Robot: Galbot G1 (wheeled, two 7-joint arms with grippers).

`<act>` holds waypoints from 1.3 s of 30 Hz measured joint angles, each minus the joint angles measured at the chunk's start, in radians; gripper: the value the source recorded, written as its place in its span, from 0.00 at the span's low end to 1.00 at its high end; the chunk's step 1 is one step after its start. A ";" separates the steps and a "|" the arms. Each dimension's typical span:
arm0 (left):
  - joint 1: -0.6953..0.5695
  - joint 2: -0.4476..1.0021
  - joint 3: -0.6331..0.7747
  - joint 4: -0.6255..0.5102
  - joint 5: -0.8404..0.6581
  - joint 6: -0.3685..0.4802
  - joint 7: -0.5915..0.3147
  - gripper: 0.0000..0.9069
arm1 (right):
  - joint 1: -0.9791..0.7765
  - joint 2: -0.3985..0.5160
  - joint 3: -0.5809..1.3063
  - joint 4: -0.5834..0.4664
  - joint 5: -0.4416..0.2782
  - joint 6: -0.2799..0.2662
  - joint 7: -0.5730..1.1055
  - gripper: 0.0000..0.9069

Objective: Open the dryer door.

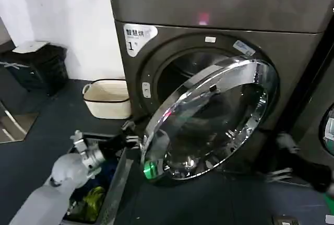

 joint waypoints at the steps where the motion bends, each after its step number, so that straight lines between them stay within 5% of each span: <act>1: -0.008 0.000 0.010 0.002 0.000 0.000 0.004 1.00 | -0.009 0.004 0.032 -0.003 0.006 -0.002 0.029 1.00; 9: -0.042 0.001 0.090 -0.013 0.012 0.012 0.045 1.00 | -0.068 0.025 0.210 0.020 0.017 -0.048 0.369 1.00; 17: -0.075 -0.005 0.189 -0.044 0.017 0.004 0.077 1.00 | -0.145 0.061 0.323 0.046 -0.095 -0.013 0.699 1.00; 32: -0.166 -0.107 0.448 -0.041 0.112 -0.054 0.043 1.00 | -0.252 0.003 0.669 -0.083 -0.058 -0.233 0.970 1.00; 39: -0.227 -0.185 0.557 -0.004 0.165 -0.078 0.002 1.00 | -0.269 -0.022 0.804 -0.161 -0.099 -0.270 1.024 1.00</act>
